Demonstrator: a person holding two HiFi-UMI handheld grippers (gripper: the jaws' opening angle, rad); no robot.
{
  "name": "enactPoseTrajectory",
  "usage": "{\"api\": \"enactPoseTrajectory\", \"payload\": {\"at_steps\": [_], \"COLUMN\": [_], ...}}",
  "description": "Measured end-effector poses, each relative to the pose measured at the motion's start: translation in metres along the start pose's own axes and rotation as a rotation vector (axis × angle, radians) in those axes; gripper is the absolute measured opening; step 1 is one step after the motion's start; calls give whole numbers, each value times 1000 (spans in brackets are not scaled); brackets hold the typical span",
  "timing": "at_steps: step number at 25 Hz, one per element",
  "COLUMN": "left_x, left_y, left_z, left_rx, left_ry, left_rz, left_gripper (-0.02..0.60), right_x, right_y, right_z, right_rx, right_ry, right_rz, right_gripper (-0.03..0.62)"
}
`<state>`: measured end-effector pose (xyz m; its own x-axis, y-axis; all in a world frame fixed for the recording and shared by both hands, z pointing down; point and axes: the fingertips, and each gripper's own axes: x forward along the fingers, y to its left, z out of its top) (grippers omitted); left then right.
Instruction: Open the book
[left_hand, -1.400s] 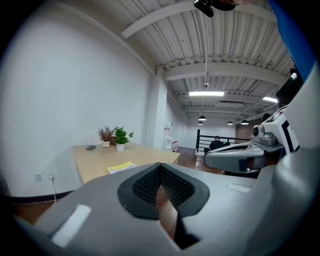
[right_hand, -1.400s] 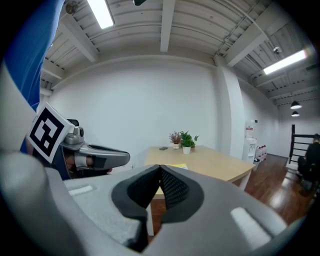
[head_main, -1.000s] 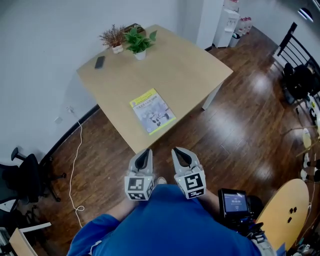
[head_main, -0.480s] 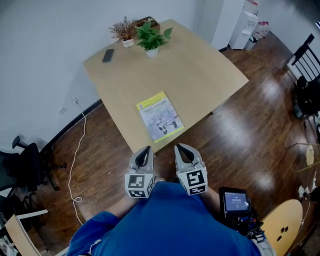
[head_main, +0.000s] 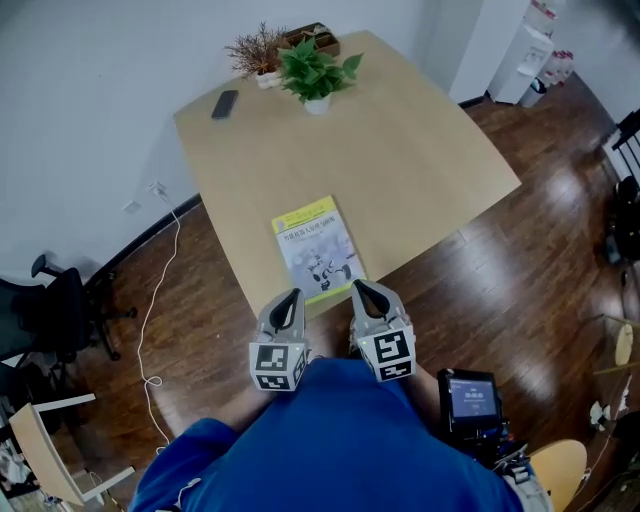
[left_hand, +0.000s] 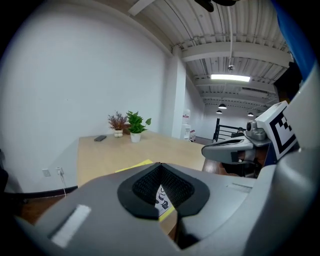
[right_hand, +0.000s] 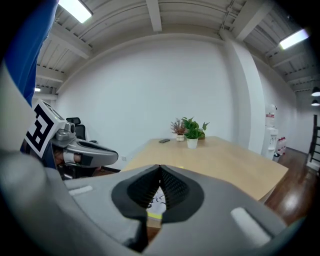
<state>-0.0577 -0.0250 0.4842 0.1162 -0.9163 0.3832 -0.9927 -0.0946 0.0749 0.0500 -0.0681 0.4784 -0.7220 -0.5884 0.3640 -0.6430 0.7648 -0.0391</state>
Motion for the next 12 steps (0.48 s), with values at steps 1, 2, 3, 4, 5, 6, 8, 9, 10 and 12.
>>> {"api": "enactPoseTrajectory", "payload": {"at_steps": [1, 2, 3, 4, 5, 6, 8, 9, 10, 12], "left_x": [6, 11, 16, 20, 25, 29, 35, 38, 39, 42], "left_y": [0, 0, -1, -1, -2, -3, -2, -2, -1, 3], "left_z": [1, 1, 1, 2, 2, 2, 1, 1, 0, -2], "left_rx": [1, 1, 1, 2, 5, 7, 9, 6, 1, -10], "left_ry": [8, 15, 23, 29, 36, 41, 51, 56, 61, 72], "left_rz": [11, 23, 34, 45, 55, 66, 89, 102, 115, 138], "left_gripper": [6, 6, 6, 6, 6, 6, 6, 6, 6, 6], "right_x": [4, 8, 12, 16, 20, 25, 34, 38, 42, 51], "right_y": [-6, -11, -16, -21, -26, -31, -39, -42, -45, -50], "right_z": [-1, -1, -2, -4, -5, -7, -12, -14, -16, -21], "right_rx": [4, 8, 12, 15, 19, 24, 37, 41, 41, 39], "right_ry": [4, 9, 13, 18, 23, 30, 45, 51, 58, 73], "right_rz": [12, 25, 38, 52, 66, 79, 105, 118, 131, 150], "right_gripper": [3, 3, 3, 3, 3, 3, 3, 3, 3, 3]}}
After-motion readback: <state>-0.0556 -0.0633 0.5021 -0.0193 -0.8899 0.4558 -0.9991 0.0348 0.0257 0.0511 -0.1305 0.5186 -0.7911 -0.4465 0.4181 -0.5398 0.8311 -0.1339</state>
